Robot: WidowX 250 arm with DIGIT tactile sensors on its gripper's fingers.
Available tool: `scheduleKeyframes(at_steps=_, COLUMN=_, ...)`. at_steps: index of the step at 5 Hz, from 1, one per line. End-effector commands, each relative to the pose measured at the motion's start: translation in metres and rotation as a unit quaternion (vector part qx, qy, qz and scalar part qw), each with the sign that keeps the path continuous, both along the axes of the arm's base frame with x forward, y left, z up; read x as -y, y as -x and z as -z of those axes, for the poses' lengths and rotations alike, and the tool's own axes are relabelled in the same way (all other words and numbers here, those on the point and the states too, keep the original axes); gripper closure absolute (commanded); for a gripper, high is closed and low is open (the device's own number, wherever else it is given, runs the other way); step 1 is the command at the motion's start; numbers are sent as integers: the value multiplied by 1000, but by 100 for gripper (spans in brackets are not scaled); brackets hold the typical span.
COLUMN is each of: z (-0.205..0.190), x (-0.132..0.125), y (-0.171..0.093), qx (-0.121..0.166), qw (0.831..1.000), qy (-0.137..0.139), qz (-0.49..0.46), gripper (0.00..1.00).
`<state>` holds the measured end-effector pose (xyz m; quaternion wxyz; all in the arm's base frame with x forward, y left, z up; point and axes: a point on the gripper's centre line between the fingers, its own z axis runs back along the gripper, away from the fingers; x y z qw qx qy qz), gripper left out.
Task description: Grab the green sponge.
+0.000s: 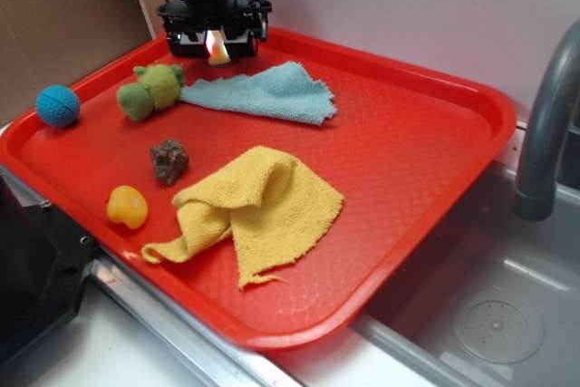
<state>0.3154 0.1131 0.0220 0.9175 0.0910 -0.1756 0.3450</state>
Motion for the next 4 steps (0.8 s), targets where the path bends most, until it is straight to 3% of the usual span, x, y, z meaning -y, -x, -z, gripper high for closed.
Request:
scheduleKeyframes(at_steps=1, z=-55, x=32, y=20, qx=8, qw=991, qy=79, qz=108, gripper=100)
scheduleKeyframes(at_steps=2, z=-108, x=55, y=70, qx=-8, qw=982, qy=120, qz=145, gripper=100)
scheduleKeyframes(at_steps=4, z=-186, x=75, y=124, qx=-20, qw=951, qy=201, qz=234, gripper=100)
